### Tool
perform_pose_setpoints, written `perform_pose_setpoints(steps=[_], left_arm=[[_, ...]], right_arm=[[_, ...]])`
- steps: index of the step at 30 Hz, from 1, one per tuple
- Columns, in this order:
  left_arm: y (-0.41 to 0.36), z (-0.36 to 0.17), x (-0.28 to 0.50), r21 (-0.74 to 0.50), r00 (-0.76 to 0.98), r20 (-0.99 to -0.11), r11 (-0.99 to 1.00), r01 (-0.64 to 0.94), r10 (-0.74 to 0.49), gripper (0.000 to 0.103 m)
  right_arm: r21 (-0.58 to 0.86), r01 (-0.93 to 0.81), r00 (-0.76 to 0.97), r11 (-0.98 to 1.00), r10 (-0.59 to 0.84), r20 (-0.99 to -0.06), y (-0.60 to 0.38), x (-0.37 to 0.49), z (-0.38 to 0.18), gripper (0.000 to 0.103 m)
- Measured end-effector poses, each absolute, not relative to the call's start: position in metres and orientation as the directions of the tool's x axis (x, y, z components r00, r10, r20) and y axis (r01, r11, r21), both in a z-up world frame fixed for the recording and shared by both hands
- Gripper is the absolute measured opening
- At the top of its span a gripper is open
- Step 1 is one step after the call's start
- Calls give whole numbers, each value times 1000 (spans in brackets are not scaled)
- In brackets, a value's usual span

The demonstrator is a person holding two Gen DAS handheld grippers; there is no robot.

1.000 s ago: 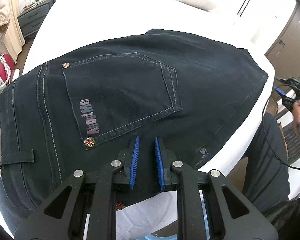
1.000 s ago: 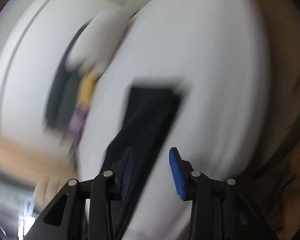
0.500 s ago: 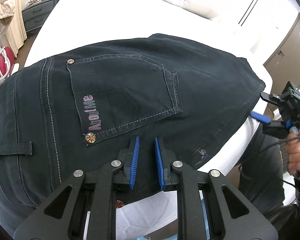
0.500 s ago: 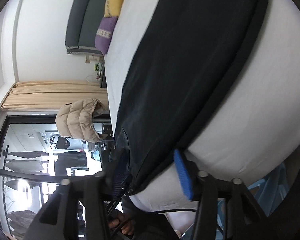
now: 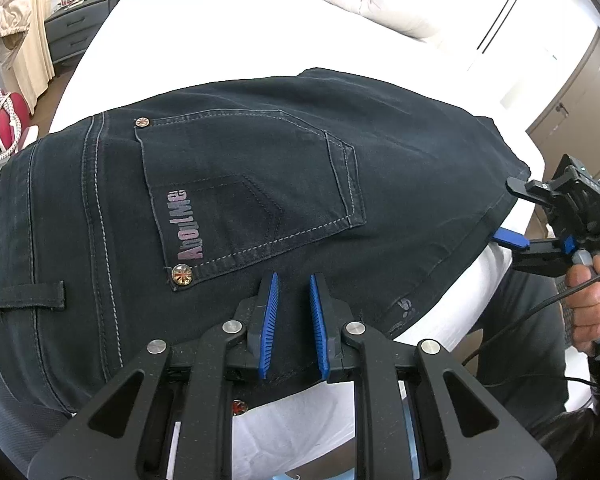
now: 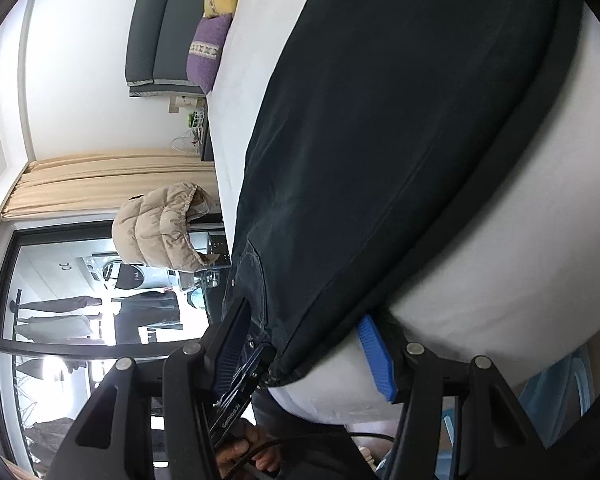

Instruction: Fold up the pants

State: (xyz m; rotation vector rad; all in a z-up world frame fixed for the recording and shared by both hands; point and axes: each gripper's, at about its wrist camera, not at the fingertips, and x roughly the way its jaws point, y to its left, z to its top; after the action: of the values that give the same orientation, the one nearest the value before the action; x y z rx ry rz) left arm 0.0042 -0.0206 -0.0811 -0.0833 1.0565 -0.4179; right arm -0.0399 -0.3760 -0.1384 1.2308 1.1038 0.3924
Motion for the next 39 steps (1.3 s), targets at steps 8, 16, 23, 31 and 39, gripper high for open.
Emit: perform_pose_setpoints(steps=[8,16,23,31,39], left_arm=[[-21,-82,6,-263,422,-827,919,294,-372,16],[-19,-81,6,-266,420,-826,917,297,-376,16],[-21,-80,6,-259,418,-829,918,301,-371,16],[-30,-78,8,-226,399,-848,918,325,-350,16],[-28,-74,6,-235,390,-848,914,330,-359,16]], right_arm=[[893,301,432,336,786,-441,-385,-47,-122,59],[898,343,433,275,802,-411,-375,-40,-149,58],[904,310,422,295,809,-409,-362,-25,-159,23],[874,287,405,392,778,-481,-358,-35,-160,3],[899,299,429,322,796,-427,-365,-45,-175,6]])
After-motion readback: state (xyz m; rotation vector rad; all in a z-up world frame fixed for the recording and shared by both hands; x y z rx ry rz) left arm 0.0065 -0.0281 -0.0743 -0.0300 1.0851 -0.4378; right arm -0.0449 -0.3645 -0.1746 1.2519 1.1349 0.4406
